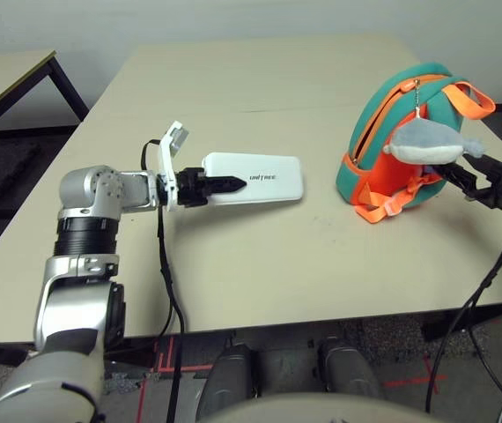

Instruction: Put the pencil case into the backpack and zip it.

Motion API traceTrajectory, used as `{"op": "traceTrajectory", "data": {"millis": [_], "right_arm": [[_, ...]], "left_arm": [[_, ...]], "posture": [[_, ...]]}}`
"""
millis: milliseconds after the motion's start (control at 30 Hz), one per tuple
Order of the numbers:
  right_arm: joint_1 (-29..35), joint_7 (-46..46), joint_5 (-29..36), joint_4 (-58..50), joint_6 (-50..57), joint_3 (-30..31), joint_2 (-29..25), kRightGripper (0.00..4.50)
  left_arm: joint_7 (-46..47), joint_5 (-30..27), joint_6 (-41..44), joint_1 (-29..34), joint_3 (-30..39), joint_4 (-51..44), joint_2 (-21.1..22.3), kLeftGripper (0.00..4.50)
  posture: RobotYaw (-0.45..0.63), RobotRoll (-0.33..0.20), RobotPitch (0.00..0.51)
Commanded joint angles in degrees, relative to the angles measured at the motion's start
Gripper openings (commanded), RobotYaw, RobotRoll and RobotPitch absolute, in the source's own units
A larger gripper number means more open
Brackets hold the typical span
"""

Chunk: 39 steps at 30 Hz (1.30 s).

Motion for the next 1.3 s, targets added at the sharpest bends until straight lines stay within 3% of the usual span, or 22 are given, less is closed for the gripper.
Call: {"op": "traceTrajectory", "data": {"millis": [33, 133, 267, 533, 700, 933, 1200, 1300], "right_arm": [[-3.85, 4.32, -2.77, 6.19, -5.47, 3.12, 0.85, 4.50], [-5.44, 5.73, -3.00, 7.98, -6.47, 3.36, 1.12, 3.95], [-5.07, 5.88, -1.47, 5.09, -3.04, 3.06, 1.19, 2.73], [-3.80, 0.63, 6.96, -12.86, 12.86, -0.07, 1.18, 0.30], [-3.95, -4.09, 21.32, -29.78, 29.93, -4.66, 0.02, 0.20], [-3.19, -14.35, 45.38, -39.02, 44.68, -15.27, -5.08, 0.20], [12.79, -33.25, 79.17, -38.99, 34.39, -25.19, -24.44, 0.20], [18.65, -34.53, 82.79, -39.33, 31.66, -29.46, -28.25, 0.20]], "left_arm": [[1.28, -1.20, 1.49, 1.44, 2.51, -3.16, -0.10, 1.29], [2.63, -1.93, 2.44, 2.10, 4.06, -4.63, -0.76, 1.29], [3.61, -2.39, 3.34, 2.98, 5.20, -6.20, -1.41, 1.29], [3.24, -1.45, 0.74, 2.96, 3.75, -3.81, -1.88, 1.29], [1.08, 1.01, -3.77, 1.93, -0.05, 0.41, -1.52, 1.29], [-1.24, 3.16, -7.75, -0.05, -3.18, 5.55, -2.59, 1.29], [-3.25, 4.82, -9.68, -1.05, -5.43, 9.03, -4.43, 1.28], [-4.01, 5.63, -10.33, -1.68, -6.09, 10.38, -5.12, 1.28]], "posture": [[-0.04, 0.000, 0.000], [-0.03, 0.000, 0.000], [-0.03, 0.000, 0.000], [-0.06, 0.000, 0.000], [-0.10, 0.000, 0.000], [-0.15, 0.000, 0.001], [-0.22, 0.000, 0.032], [-0.25, 0.000, 0.041]]}}
